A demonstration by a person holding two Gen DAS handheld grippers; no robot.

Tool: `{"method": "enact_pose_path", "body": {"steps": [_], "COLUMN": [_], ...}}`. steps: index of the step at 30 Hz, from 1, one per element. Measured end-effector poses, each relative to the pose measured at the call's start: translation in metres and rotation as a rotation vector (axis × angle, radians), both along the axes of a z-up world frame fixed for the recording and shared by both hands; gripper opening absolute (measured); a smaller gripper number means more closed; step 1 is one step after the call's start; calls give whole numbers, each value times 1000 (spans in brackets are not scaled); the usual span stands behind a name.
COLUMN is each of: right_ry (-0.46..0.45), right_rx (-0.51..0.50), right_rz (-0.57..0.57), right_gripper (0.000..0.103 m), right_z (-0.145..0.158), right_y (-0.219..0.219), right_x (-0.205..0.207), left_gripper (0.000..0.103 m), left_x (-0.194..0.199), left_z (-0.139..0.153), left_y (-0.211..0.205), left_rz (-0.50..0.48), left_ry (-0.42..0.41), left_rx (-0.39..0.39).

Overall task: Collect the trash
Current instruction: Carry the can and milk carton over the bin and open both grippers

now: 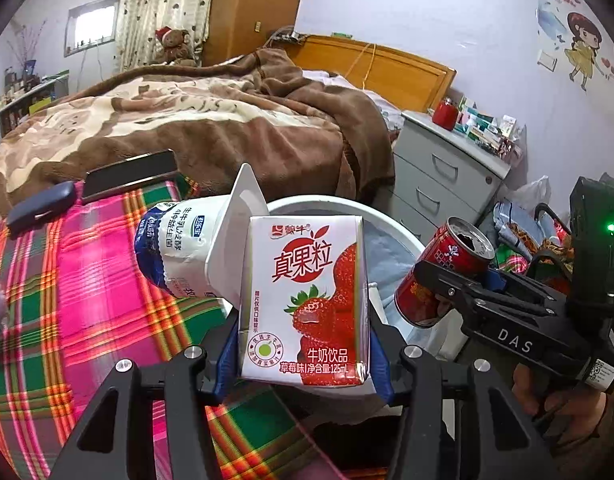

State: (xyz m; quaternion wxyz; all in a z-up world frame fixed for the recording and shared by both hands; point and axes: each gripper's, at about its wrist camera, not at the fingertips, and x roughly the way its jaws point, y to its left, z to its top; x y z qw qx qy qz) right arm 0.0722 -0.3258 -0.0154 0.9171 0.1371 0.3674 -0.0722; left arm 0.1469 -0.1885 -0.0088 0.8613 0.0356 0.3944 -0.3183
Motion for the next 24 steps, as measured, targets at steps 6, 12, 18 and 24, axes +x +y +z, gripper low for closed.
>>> {"method": "enact_pose_path", "body": {"steps": [6, 12, 18, 24], "right_ry": [29, 49, 52, 23], "right_rx": [15, 10, -9, -2], "right_rz": [-4, 14, 13, -8], "right_gripper": [57, 57, 61, 64], "right_z": [-7, -9, -8, -1], "right_y": [-8, -9, -12, -17], "right_x": [1, 5, 5, 2], "left_gripper": [54, 54, 69, 70], "left_x": [9, 17, 21, 21], "left_z": [-7, -10, -8, -5], "left_y": [-14, -21, -22, -18], "left_rz": [-8, -19, -5, 7], "left_ry": [16, 22, 16, 15], "left_rx": [13, 10, -4, -6]}}
